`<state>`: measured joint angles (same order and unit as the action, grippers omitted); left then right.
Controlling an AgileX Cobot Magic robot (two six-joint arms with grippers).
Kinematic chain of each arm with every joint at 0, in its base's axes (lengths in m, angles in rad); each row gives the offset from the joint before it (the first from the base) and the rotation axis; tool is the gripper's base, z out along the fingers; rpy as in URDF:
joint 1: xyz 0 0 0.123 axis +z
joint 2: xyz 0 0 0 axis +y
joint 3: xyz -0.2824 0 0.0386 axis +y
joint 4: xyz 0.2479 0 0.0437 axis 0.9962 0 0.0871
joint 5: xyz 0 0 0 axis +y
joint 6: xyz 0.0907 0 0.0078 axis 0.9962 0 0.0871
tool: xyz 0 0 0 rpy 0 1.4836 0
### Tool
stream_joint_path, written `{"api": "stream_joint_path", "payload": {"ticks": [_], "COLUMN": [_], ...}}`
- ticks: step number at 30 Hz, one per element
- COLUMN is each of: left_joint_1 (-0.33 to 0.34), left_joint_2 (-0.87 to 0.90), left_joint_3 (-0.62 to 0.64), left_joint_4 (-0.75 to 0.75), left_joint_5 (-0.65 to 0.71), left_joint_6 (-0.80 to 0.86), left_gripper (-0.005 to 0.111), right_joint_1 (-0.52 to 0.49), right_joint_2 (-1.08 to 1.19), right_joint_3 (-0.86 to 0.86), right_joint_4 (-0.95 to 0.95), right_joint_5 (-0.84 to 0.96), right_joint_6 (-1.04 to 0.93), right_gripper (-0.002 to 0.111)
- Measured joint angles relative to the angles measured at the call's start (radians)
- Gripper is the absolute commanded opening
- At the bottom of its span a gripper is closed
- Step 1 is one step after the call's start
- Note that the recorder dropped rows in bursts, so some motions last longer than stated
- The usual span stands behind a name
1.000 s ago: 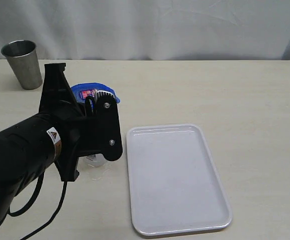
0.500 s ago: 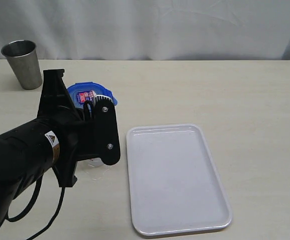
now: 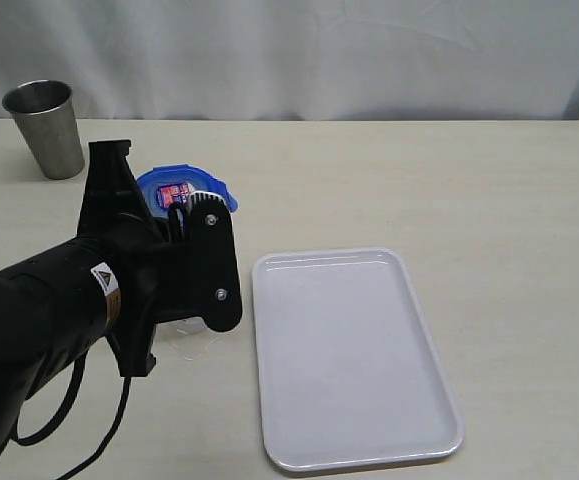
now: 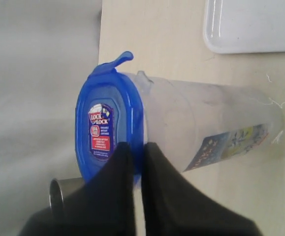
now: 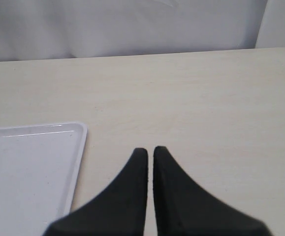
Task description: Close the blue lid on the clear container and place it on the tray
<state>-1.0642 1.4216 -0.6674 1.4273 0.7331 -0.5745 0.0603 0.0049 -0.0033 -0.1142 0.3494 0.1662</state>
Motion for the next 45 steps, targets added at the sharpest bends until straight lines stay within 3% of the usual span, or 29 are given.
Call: {"api": "stream_joint_path", "payload": {"ticks": [5,9,17,24,25,26,28,29,32,34,40,45], "left_joint_1": [0.0,0.0,0.0,0.007,0.029,0.053,0.158,0.238,0.374,0.467,0.694,0.826], "left_joint_2": [0.0,0.0,-0.014,-0.321,-0.381,-0.412,-0.481,-0.503,-0.513,-0.508,-0.426,-0.286], "left_joint_3": [0.0,0.0,0.0,0.0,0.0,0.0,0.0,0.0,0.0,-0.005,-0.07,-0.123], "left_joint_4": [-0.018,-0.022,-0.073,-0.243,-0.247,-0.247,-0.261,-0.293,-0.406,-0.518,-1.011,-1.555], "left_joint_5": [0.023,0.049,0.064,0.109,0.109,0.109,0.105,0.072,-0.055,-0.151,-0.306,-0.312], "left_joint_6": [0.0,0.0,-0.019,-0.055,-0.111,-0.147,-0.224,-0.242,-0.236,-0.182,0.254,0.798], "left_gripper": [0.05,0.06,0.061,0.057,0.051,0.036,0.019,0.015,0.002,0.0,0.0,0.0], "right_joint_1": [0.0,0.0,0.0,0.0,0.0,0.0,0.0,0.0,0.0,0.0,0.0,0.0], "right_joint_2": [0.0,0.0,0.0,0.0,0.0,0.0,0.0,0.0,0.0,0.0,0.0,0.0], "right_joint_3": [0.0,0.0,0.0,0.0,0.0,0.0,0.0,0.0,0.0,0.0,0.0,0.0], "right_joint_4": [0.0,0.0,0.0,0.0,0.0,0.0,0.0,0.0,0.0,0.0,-0.037,-0.097], "right_joint_5": [0.0,0.0,0.0,0.0,0.0,0.0,0.0,0.0,0.0,0.0,0.0,0.0], "right_joint_6": [0.0,0.0,0.0,0.0,0.0,0.0,0.0,0.0,0.0,0.0,0.0,0.0], "right_gripper": [0.004,0.004,0.004,0.004,0.004,0.004,0.004,0.004,0.004,0.004,0.004,0.004]}}
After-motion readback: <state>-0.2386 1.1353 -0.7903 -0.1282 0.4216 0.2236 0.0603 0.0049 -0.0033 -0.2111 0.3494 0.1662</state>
